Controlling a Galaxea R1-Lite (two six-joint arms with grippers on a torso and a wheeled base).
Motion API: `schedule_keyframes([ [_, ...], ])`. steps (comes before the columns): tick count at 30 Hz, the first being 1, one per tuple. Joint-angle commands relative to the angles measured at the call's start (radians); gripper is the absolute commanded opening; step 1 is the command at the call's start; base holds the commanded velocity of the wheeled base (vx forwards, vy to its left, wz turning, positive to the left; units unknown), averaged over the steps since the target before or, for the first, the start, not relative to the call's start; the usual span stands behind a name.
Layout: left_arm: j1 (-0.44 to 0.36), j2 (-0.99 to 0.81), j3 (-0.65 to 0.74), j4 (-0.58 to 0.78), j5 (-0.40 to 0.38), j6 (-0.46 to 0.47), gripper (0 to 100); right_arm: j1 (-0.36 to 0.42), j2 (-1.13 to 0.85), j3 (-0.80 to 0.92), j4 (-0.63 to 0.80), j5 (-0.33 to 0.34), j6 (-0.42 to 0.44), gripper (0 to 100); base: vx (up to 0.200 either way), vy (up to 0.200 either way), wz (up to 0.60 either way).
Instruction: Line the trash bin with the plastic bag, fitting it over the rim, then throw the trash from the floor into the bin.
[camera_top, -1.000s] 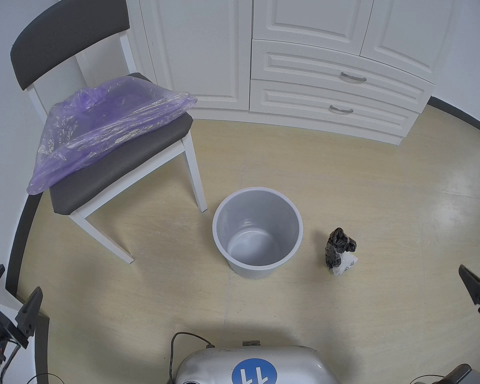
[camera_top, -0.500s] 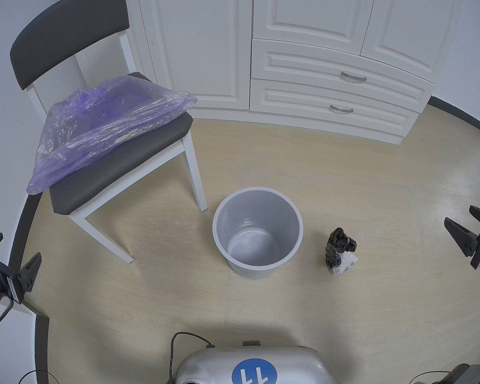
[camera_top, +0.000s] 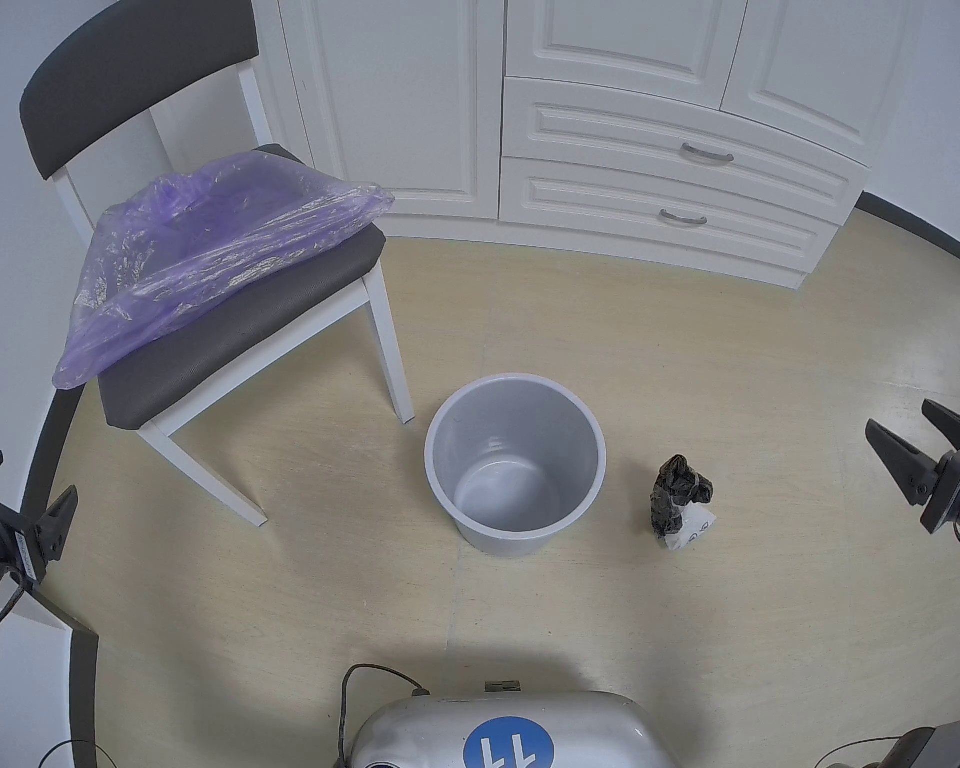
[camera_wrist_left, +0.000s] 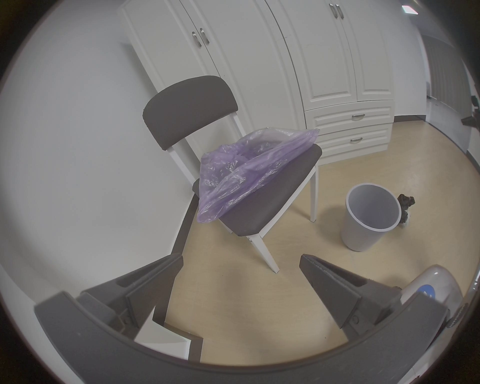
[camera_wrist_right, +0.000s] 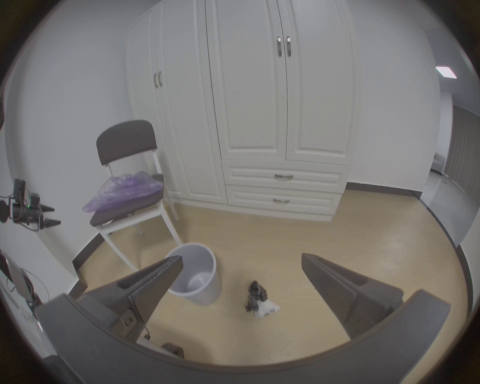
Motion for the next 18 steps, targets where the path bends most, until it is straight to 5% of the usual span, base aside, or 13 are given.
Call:
schedule_keyframes([
  [1, 0.005, 0.005, 0.010, -0.019, -0.021, 0.012, 100, 0.140, 0.017, -0.005, -0.093, -0.111, 0.009, 100, 0.000, 0.000, 0.00],
  [13, 0.126, 0.071, 0.001, -0.087, -0.084, 0.012, 100, 0.171, 0.093, -0.013, -0.210, -0.131, 0.066, 100, 0.000, 0.000, 0.00],
  [18, 0.295, 0.258, 0.009, -0.256, -0.287, 0.016, 100, 0.171, 0.153, -0.006, -0.271, -0.129, 0.114, 100, 0.000, 0.000, 0.00],
])
